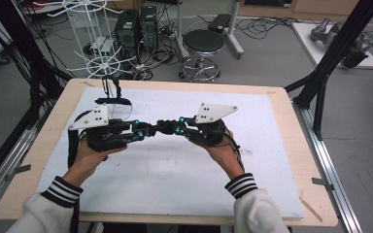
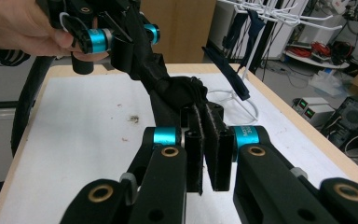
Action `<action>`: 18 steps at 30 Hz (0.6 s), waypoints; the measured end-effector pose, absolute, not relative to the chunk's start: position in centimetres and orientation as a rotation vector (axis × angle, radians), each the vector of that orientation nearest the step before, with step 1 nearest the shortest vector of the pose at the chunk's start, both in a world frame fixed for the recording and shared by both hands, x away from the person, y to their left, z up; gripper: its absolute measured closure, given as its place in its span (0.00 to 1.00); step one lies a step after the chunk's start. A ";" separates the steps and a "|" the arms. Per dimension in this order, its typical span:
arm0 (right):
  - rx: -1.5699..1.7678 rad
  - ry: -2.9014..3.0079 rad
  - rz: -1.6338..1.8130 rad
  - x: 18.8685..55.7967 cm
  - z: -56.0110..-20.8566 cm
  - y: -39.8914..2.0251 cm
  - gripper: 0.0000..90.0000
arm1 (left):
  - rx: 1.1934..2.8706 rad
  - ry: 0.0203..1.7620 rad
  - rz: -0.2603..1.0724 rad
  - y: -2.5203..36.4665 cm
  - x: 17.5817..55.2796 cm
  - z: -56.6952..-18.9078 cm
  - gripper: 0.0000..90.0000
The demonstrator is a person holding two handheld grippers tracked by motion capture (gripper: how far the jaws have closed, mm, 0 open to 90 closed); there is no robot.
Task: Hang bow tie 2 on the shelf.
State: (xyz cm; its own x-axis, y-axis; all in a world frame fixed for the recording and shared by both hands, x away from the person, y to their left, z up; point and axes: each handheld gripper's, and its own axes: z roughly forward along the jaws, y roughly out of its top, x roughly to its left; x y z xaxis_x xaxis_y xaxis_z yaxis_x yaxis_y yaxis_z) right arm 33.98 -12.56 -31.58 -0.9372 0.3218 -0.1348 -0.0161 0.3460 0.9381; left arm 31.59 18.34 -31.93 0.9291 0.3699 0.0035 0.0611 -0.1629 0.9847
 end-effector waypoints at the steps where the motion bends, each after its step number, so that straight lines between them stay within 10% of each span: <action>1: 0.269 2.310 1.618 34.0 -31.6 -12.6 0.97 | 1.725 0.324 0.283 18.3 31.6 -31.9 0.89; 11: 0.259 2.291 1.625 33.9 -31.7 -12.6 0.87 | 1.728 0.324 0.295 18.4 31.3 -31.8 0.91; 15: 0.279 2.230 1.598 33.6 -32.1 -12.2 0.31 | 1.728 0.326 0.306 18.4 31.2 -31.8 0.91; 18: 0.323 2.225 1.579 33.6 -32.2 -12.0 0.10 | 1.724 0.326 0.311 18.5 31.1 -31.8 0.91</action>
State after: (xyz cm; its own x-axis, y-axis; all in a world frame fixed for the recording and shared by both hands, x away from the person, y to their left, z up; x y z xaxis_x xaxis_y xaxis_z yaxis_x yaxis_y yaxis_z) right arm 33.55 -12.01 -32.21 -0.8968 0.4038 -0.1810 -0.0374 0.3385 0.9402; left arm 31.10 18.51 -31.80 0.9225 0.3851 0.0252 0.0436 -0.1689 0.9847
